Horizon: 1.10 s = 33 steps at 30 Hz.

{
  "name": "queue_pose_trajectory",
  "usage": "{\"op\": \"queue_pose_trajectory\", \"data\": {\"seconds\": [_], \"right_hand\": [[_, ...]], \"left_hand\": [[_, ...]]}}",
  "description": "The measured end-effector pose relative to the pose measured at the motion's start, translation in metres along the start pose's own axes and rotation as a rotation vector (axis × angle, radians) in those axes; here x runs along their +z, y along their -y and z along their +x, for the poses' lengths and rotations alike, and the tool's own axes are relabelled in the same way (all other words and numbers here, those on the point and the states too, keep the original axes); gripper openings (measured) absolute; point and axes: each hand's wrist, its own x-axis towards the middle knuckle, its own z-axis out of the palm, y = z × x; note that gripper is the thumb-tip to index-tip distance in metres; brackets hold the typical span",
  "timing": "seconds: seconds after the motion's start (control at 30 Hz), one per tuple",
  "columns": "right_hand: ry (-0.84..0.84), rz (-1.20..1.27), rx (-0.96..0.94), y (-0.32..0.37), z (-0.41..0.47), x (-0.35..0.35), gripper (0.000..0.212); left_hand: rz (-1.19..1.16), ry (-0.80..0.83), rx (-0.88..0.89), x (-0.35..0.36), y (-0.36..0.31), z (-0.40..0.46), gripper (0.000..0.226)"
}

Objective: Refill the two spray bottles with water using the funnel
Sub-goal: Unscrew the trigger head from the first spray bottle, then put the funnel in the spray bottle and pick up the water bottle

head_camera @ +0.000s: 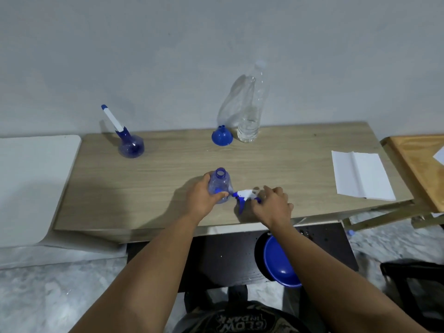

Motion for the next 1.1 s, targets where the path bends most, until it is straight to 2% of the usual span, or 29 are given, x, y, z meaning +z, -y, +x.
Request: {"op": "queue_pose_trajectory", "data": {"seconds": [0.13,0.23,0.4,0.5,0.67,0.83,0.97,1.1], "right_hand": [[-0.056,0.105,-0.115,0.038,0.038,-0.024,0.054],[0.009,0.101,-0.225,0.089,0.078,-0.04,0.059],[0.072,-0.154,-0.385,0.168,0.151,-0.037,0.057],[0.11,-0.331,-0.398,0.194,0.184,-0.027,0.061],[0.187,-0.459,-0.352,0.201,0.214,-0.002,0.059],[0.251,-0.499,-0.271,0.192,0.213,0.008,0.085],[0.245,-0.509,-0.301,0.187,0.207,0.005,0.07],[0.227,-0.313,-0.239,0.176,0.196,-0.007,0.064]], "left_hand": [[-0.027,-0.023,0.003,-0.007,0.005,0.016,0.057],[-0.055,-0.048,0.004,-0.016,0.006,0.033,0.06],[-0.087,-0.057,-0.009,-0.03,0.007,0.066,0.057],[-0.074,-0.051,-0.018,-0.034,0.012,0.084,0.058],[-0.074,-0.029,-0.011,-0.037,0.018,0.094,0.063],[-0.088,-0.026,-0.013,-0.037,0.018,0.094,0.062],[-0.063,-0.021,0.009,-0.038,0.018,0.094,0.066],[-0.1,-0.024,0.015,-0.037,0.018,0.087,0.066]]}}
